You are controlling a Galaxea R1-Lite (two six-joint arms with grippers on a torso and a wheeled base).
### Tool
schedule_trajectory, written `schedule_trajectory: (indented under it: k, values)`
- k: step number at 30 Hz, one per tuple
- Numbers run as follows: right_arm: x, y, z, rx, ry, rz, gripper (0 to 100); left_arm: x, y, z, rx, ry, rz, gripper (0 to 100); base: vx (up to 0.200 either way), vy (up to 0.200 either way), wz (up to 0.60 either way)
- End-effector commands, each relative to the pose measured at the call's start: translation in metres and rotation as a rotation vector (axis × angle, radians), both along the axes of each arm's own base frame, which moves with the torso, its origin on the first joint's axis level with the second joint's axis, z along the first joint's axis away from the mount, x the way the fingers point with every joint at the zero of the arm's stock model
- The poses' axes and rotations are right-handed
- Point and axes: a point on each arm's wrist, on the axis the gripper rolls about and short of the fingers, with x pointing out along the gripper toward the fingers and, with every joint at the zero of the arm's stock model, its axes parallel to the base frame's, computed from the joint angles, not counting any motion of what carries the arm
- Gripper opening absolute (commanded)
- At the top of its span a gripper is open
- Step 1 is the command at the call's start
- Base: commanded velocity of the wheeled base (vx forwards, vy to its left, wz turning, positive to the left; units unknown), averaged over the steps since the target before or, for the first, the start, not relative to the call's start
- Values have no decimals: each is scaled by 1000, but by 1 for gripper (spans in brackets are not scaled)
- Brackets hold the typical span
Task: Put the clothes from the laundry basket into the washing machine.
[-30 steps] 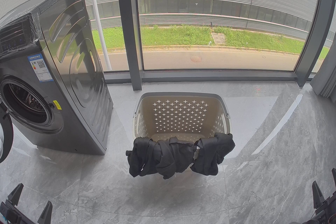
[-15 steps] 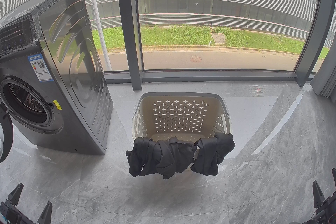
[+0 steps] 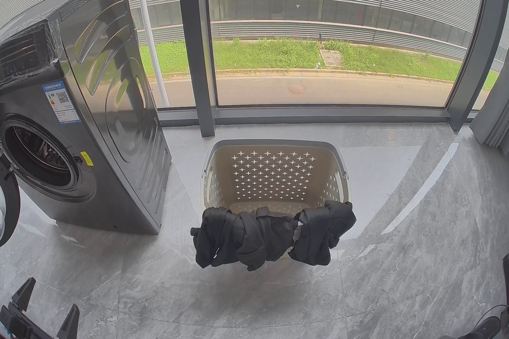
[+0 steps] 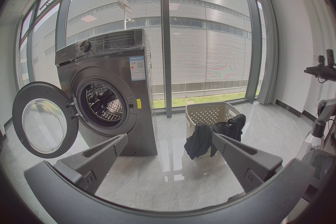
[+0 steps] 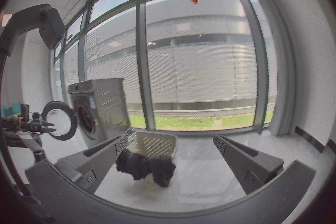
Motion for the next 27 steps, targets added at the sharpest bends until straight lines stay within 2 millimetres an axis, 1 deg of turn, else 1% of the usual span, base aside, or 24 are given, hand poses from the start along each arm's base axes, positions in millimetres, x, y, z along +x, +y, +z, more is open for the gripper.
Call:
schedule_trajectory:
  k: [1,3,4,7,8,12,13,14,18,20,21,23,27]
  values:
    - [55,5,6,4,389,203,100,0,0,-5,-1,0,0,100,0,0,0]
    - [70,7,8,-5,433,231,100,0,0,-5,-1,0,0,100,0,0,0]
    - [79,9,10,-11,447,281,100,0,0,-5,-1,0,0,100,0,0,0]
    - [93,17,12,-20,473,404,100,0,0,-5,-1,0,0,100,0,0,0]
    - [100,19,10,-23,499,420,100,0,0,-5,-1,0,0,100,0,0,0]
    - [128,26,5,-11,600,418,100,0,0,-5,-1,0,0,100,0,0,0]
    - [132,27,4,-10,609,415,100,0,0,-5,-1,0,0,100,0,0,0]
    - [148,31,1,-2,645,411,100,0,0,-5,-1,0,0,100,0,0,0]
    - [178,37,-6,-2,662,407,100,0,0,-5,-2,-1,0,100,200,0,0]
    - [188,40,-11,-5,673,408,100,0,0,-5,-2,-1,0,100,200,0,0]
    - [196,43,-15,-10,686,401,100,0,0,-5,-1,0,0,100,0,0,0]
    - [206,51,-20,-25,697,395,100,0,0,-5,-1,0,-1,100,0,0,0]
    - [221,66,-27,-32,705,374,100,0,0,-5,-1,-1,0,100,0,0,0]
